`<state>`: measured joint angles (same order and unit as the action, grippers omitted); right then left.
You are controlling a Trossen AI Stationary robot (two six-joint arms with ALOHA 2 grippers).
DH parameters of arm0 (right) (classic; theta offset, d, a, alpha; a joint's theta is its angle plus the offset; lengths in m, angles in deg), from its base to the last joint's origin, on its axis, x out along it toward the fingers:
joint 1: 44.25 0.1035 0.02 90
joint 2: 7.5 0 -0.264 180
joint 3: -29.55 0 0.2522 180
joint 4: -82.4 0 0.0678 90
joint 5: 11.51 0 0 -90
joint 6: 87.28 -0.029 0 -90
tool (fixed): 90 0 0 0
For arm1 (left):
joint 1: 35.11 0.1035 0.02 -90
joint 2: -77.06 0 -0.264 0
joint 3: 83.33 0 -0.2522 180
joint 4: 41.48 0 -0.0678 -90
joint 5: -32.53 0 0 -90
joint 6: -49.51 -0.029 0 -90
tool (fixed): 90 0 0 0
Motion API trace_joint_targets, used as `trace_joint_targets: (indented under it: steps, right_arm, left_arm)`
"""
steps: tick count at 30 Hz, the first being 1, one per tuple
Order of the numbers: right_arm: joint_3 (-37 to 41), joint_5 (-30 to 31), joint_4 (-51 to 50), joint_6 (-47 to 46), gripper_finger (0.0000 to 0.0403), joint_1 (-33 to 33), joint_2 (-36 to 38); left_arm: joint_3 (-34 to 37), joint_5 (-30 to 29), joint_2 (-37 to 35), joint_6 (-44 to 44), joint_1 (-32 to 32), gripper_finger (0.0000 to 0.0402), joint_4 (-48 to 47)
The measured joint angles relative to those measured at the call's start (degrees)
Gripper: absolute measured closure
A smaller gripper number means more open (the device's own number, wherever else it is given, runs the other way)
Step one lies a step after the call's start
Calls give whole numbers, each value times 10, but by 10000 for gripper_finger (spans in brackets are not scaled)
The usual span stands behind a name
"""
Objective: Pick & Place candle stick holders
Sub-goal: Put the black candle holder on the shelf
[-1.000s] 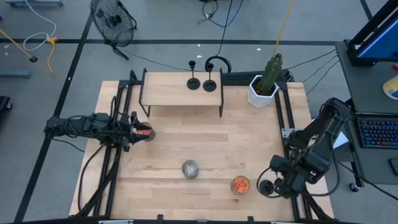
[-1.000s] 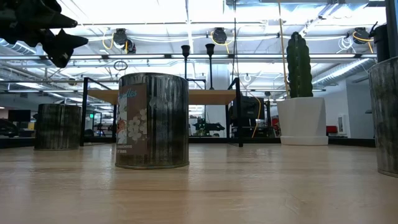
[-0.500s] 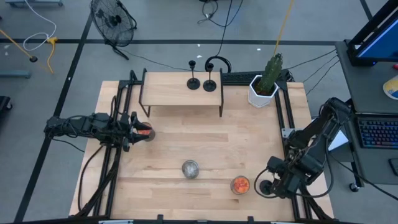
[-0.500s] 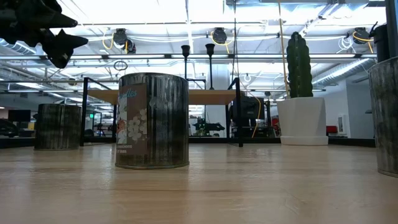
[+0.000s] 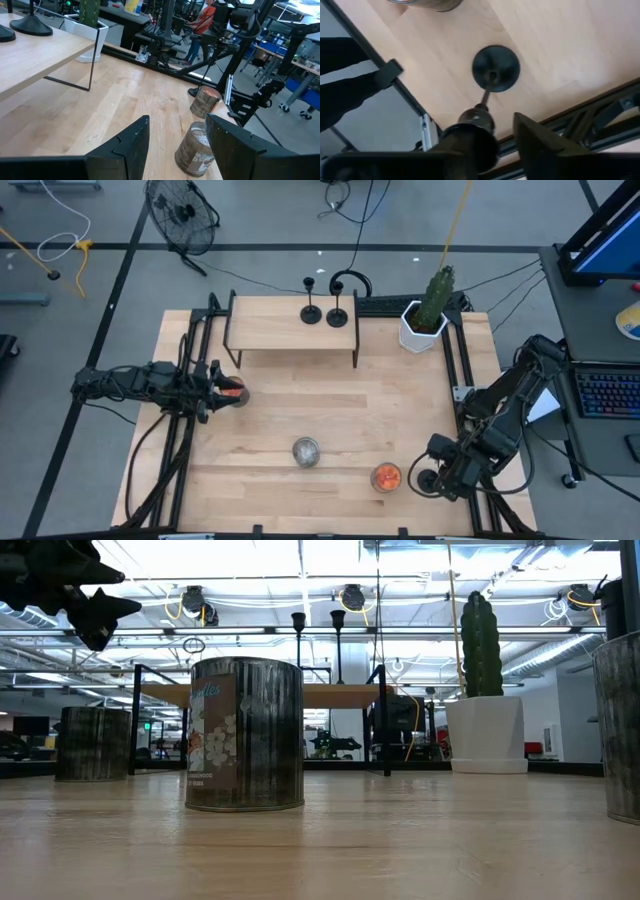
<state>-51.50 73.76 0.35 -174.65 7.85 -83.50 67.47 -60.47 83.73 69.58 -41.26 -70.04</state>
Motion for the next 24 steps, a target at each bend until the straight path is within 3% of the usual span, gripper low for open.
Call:
trace_joint_targets:
  steps: [5,14,24]
  right_arm:
    - [1,0,0,11,386,0,-1]
    - [2,-20,-5,18,388,-23,20]
    - [5,-46,-15,73,388,-102,66]
  left_arm:
    - [0,0,0,0,0,201,0]
    - [0,0,0,2,0,201,0]
    - [0,-1,0,0,0,201,0]
